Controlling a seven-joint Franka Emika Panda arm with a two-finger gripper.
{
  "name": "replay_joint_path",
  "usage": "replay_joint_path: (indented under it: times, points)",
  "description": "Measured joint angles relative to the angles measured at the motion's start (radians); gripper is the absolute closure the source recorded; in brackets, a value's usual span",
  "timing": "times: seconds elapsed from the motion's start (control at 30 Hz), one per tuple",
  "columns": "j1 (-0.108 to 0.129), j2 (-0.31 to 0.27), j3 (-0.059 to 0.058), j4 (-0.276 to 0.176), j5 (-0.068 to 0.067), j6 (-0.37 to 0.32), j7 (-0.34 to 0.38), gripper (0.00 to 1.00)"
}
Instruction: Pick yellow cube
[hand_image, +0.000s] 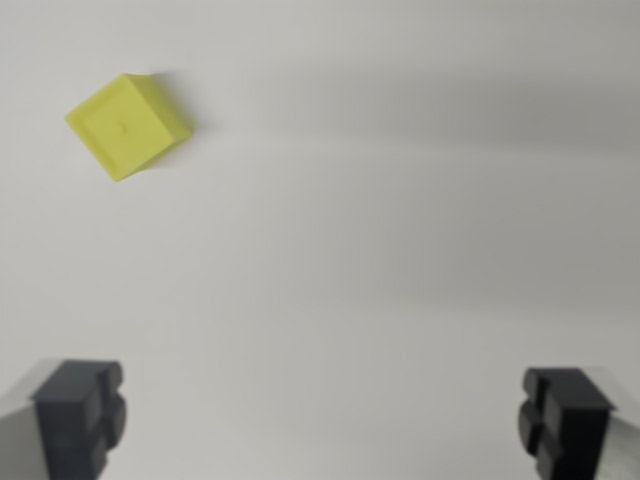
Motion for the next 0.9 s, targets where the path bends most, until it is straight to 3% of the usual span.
replay_joint_path:
  times: [0.23, 0.9]
  points:
    - [0.003, 0.004, 0.0, 0.0, 0.0, 0.004, -0.009, 0.0]
    - [0.047, 0.075, 0.001, -0.037, 0.0, 0.11, -0.074, 0.0]
